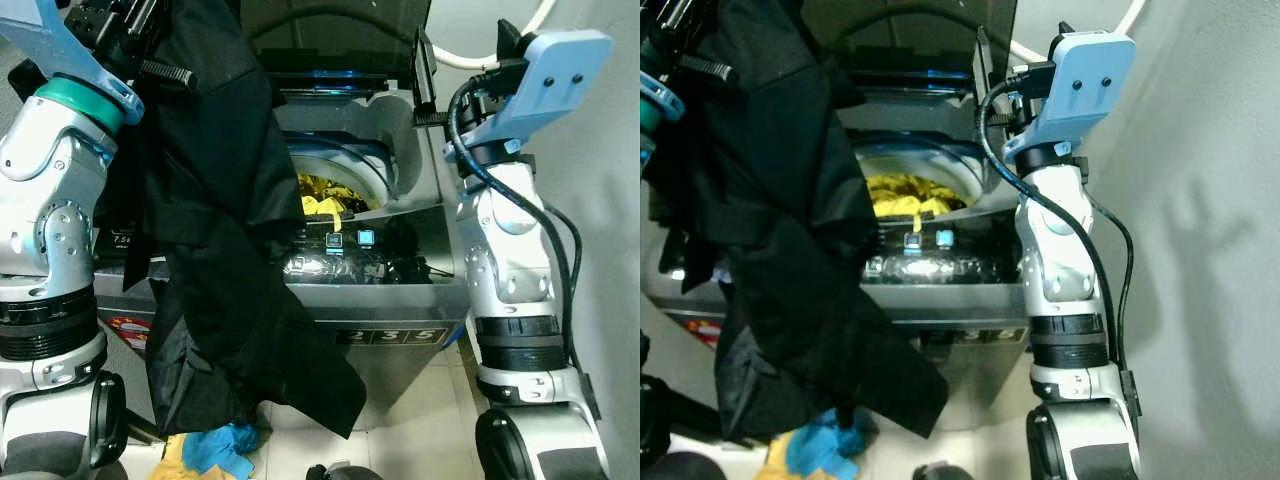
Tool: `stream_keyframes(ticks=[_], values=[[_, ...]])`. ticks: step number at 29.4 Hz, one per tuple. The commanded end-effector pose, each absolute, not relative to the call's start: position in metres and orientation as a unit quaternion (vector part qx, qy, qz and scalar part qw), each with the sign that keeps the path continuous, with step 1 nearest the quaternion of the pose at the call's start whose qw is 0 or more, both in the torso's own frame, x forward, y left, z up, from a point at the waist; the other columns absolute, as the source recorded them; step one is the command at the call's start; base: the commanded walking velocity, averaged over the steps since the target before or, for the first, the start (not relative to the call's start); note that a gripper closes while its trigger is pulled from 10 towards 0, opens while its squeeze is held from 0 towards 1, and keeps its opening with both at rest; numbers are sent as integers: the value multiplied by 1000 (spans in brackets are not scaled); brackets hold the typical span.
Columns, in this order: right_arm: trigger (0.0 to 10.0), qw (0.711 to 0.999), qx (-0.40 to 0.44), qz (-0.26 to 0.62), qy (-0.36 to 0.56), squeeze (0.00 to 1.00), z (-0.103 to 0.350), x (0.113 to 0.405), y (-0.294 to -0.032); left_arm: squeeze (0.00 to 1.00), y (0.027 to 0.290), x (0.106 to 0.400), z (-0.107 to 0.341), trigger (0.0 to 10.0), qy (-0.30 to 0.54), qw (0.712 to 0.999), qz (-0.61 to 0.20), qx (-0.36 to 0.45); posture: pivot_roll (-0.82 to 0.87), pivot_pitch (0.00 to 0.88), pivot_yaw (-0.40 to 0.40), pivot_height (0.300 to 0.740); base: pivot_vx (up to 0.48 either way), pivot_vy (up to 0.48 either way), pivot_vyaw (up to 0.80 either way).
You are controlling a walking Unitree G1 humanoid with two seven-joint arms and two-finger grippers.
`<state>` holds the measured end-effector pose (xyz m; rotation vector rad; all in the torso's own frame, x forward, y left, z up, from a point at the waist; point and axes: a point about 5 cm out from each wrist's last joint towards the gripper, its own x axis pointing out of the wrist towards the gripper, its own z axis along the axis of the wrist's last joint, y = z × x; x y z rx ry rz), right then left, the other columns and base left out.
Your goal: Clothes washing
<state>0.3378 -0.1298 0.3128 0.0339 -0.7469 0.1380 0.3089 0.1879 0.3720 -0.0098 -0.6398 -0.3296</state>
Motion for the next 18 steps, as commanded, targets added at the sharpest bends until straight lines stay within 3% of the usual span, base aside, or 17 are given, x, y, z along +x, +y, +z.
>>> stream_keyframes(ticks=[1,7,18], values=[[10000,927,21,71,-367,0,313,337,-128,0,191,303,381,10000,-337,929,-155,-5,76,24,41,740,0,469,0],[10000,927,21,71,-367,0,313,336,-128,0,191,304,381,10000,-337,929,-154,-3,76,27,44,740,0,455,0],[10000,927,17,78,-366,0,313,336,-127,0,190,305,380,10000,-334,930,-150,10,75,30,43,740,0,0,0]])
